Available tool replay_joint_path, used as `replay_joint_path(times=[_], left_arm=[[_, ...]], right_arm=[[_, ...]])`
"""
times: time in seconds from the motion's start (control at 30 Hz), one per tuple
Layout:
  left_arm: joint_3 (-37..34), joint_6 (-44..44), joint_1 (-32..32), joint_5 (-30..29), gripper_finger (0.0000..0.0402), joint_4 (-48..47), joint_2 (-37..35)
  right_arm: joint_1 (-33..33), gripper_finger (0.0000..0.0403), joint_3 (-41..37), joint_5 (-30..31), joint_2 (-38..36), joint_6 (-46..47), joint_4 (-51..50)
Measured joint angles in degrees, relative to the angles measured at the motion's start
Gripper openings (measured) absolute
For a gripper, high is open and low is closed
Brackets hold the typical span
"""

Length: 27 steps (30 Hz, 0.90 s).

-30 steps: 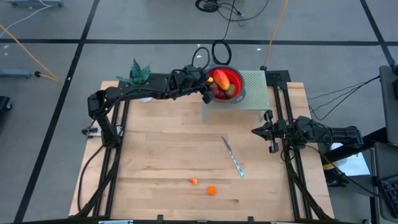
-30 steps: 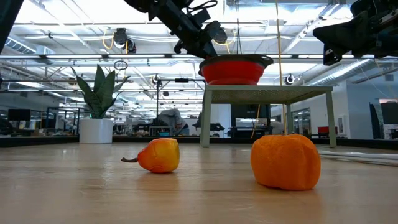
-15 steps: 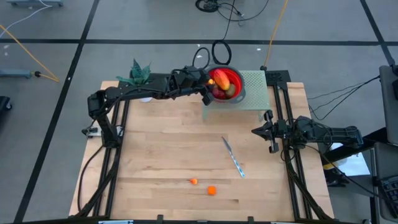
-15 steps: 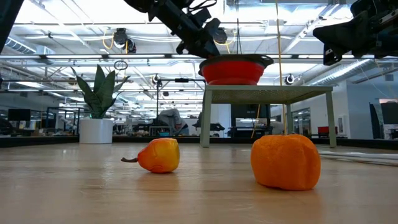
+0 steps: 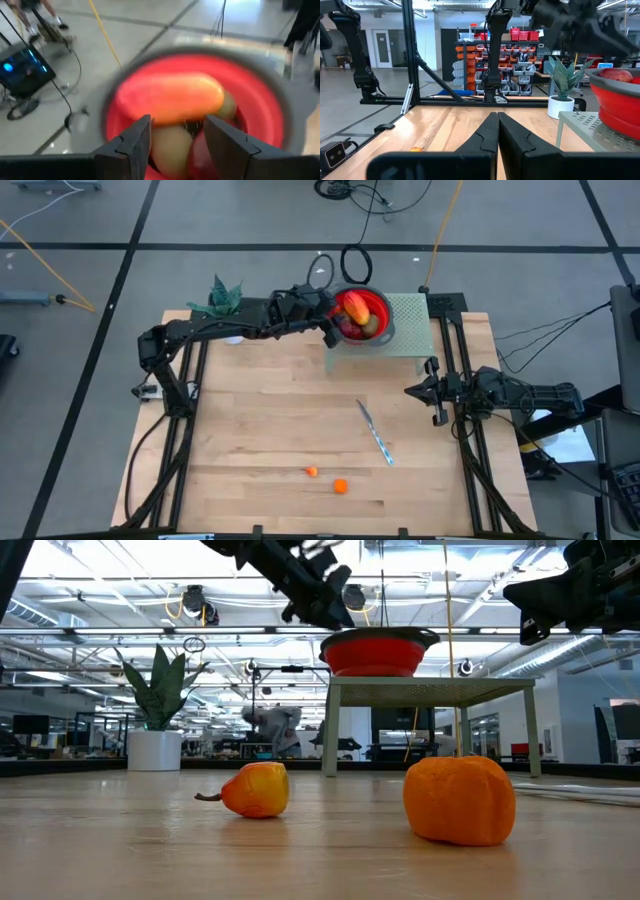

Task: Pick & Place Fruit
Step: Put the yellow orange peach into the red basket on the shelf

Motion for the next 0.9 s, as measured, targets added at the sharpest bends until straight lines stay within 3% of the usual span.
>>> replay_joint_path(times=[0.5,0.9], left_arm=[[0.1,-11.4,-9.7,-1.2,0.0182,-3.3,-8.0],[0.1,-23.5,-20.1,-1.2,0.0134,-12.8,-8.0]], right_arm=[[0.0,0.0,0.0,0.0,0.0,0.0,-0.3],[0.0,0.0,0.0,0.0,0.0,0.0,-0.4]])
